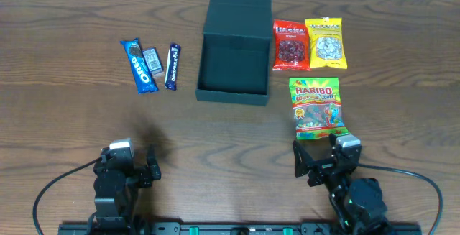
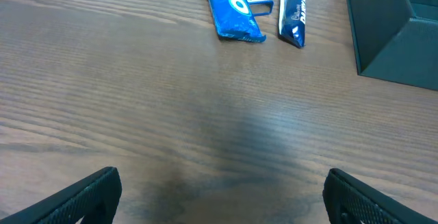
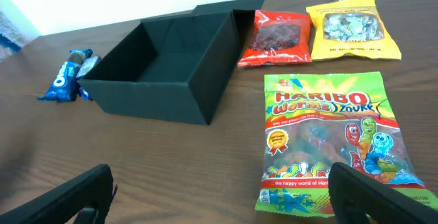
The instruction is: Pack container
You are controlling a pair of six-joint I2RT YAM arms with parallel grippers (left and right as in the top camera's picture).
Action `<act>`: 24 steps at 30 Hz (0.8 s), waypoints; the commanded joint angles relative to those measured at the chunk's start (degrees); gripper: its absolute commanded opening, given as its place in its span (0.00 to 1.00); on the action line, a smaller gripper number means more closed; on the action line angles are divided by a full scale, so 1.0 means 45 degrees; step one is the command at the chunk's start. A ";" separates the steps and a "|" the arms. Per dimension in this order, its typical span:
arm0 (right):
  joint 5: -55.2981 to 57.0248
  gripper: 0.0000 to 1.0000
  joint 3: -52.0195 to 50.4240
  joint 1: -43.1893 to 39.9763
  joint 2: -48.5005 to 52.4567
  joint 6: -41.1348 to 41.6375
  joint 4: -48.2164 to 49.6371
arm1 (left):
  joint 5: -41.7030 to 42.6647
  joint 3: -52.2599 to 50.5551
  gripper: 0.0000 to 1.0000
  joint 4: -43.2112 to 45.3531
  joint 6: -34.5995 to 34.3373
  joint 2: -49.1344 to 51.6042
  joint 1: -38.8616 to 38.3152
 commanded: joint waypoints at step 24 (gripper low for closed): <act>-0.2929 0.99 -0.0044 -0.0471 0.0044 0.4124 0.3638 | 0.0102 -0.0117 0.95 0.0005 0.0136 -0.0078 0.0005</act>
